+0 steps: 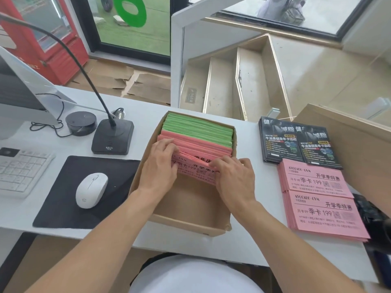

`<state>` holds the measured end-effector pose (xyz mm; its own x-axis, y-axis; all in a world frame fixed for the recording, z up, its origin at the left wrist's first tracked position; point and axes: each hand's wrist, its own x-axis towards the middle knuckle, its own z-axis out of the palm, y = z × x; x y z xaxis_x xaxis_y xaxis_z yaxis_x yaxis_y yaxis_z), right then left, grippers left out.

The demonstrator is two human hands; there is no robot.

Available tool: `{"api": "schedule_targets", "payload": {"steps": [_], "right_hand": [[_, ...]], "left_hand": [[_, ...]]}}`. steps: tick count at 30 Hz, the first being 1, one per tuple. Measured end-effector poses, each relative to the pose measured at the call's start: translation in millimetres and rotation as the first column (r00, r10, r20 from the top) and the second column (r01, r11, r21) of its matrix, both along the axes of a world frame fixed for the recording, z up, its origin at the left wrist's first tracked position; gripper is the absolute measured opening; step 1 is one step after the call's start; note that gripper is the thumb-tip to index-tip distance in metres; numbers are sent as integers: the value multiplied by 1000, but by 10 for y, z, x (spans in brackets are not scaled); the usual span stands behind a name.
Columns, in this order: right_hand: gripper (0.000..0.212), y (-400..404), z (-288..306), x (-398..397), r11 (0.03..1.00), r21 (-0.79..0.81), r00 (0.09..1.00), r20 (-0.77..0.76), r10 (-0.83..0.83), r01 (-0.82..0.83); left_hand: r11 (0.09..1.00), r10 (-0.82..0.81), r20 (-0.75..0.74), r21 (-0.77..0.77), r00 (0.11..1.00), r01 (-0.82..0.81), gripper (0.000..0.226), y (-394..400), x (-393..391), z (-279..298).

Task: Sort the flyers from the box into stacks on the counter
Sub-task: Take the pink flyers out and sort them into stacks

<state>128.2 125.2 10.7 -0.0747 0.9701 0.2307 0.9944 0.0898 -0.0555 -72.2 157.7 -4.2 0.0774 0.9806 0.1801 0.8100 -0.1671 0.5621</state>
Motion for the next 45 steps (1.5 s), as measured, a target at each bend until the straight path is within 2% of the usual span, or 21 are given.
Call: {"api": "schedule_targets", "payload": {"steps": [8, 15, 20, 23, 27, 29, 31, 32, 34, 35, 37, 41, 45], "right_hand": [[35, 5, -38, -4, 998, 54, 999, 13, 35, -36], [30, -1, -49, 21, 988, 102, 993, 35, 115, -118], [48, -5, -28, -4, 989, 27, 989, 10, 145, -145], [41, 5, 23, -24, 978, -110, 984, -63, 169, -175], [33, -58, 213, 41, 986, 81, 939, -305, 161, -143], [34, -106, 370, 158, 983, 145, 882, -441, 165, -111], [35, -207, 596, 318, 987, 138, 764, -628, 147, -76], [33, -255, 723, 414, 994, 95, 679, -726, 111, -61], [27, -350, 913, 640, 996, -36, 546, -838, 13, -80], [25, -419, 959, 771, 991, -87, 530, -848, -21, -99], [25, -595, 973, 1060, 988, -129, 584, -810, -55, -86], [34, -1099, 851, 1676, 987, -151, 680, -719, -147, 54], [31, -1700, 592, 2272, 938, -310, 643, -690, -333, 153]], "left_hand": [[1000, 6, -1, -6, 1000, -6, 30, 4, 18, -18], [1000, 10, 10, 8, 1000, -10, 27, 10, 13, -27], [999, 25, -3, 31, 1000, -25, 25, 13, 17, -42], [998, 38, -16, 40, 999, -37, 27, -7, 20, -39], [984, 89, -72, 160, 993, -77, 44, -41, -44, 95], [962, 81, 10, 262, 997, -81, 40, -117, -77, 313], [956, -1, 169, 288, 986, -48, 30, -231, -77, 544], [977, -57, 334, 215, 941, -17, 26, -291, -70, 666], [993, -101, 650, 20, 753, 115, 21, -399, 19, 876], [982, -103, 710, -37, 697, 183, 20, -468, 114, 954], [953, -154, 675, -91, 722, 289, 22, -622, 373, 968], [815, -244, 714, -216, 656, 538, 25, -1048, 1086, 753], [710, -267, 713, -309, 648, 633, 25, -1418, 1700, 417]]}}
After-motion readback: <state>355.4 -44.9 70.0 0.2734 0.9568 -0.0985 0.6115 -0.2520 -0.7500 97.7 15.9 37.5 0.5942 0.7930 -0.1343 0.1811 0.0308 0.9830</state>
